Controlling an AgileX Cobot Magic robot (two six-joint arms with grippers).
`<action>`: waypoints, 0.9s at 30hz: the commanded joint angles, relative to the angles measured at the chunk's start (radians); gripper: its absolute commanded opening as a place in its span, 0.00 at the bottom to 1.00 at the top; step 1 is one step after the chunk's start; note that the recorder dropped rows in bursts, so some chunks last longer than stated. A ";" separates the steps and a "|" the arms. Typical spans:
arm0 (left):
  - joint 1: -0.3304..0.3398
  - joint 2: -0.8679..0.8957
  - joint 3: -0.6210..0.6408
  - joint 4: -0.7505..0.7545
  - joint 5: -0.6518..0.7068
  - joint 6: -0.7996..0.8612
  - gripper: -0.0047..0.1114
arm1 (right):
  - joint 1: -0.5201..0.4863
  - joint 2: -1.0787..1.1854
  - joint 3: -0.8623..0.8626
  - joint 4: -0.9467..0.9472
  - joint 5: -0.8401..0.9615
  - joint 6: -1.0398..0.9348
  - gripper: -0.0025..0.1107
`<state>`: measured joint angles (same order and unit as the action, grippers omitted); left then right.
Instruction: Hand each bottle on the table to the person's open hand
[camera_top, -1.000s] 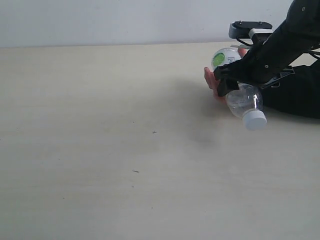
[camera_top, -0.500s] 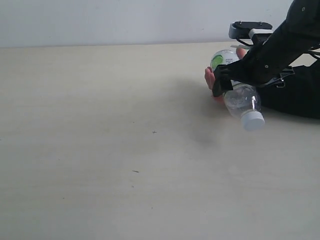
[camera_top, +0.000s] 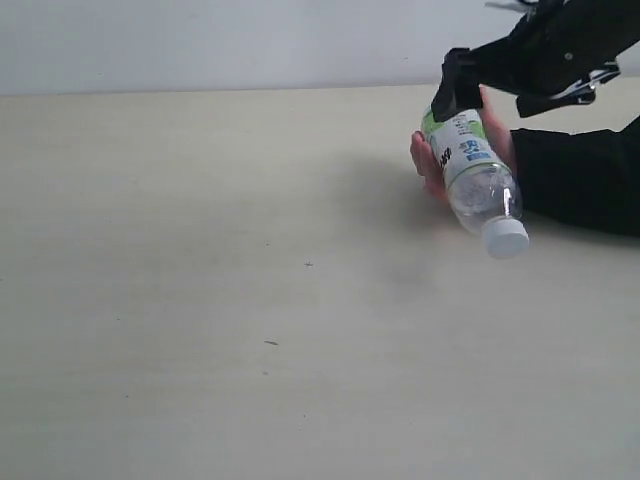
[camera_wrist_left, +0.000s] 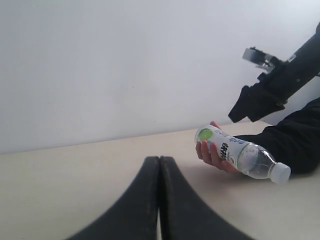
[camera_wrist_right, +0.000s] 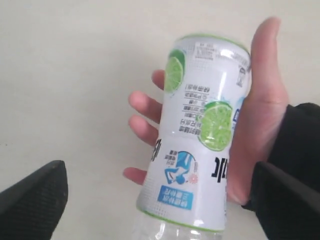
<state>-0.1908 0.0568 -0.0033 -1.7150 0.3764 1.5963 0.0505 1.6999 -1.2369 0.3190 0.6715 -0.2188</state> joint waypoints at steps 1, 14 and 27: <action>0.003 -0.003 0.003 -0.001 0.001 -0.002 0.04 | -0.004 -0.124 0.008 -0.009 0.031 -0.052 0.79; 0.003 -0.003 0.003 -0.001 0.003 -0.002 0.04 | -0.004 -0.474 0.306 0.057 -0.166 -0.103 0.03; 0.003 -0.003 0.003 -0.001 0.003 -0.002 0.04 | -0.004 -0.800 0.588 0.180 -0.234 -0.182 0.03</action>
<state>-0.1908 0.0568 -0.0033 -1.7150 0.3764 1.5963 0.0505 0.9512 -0.7044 0.4628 0.4827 -0.3860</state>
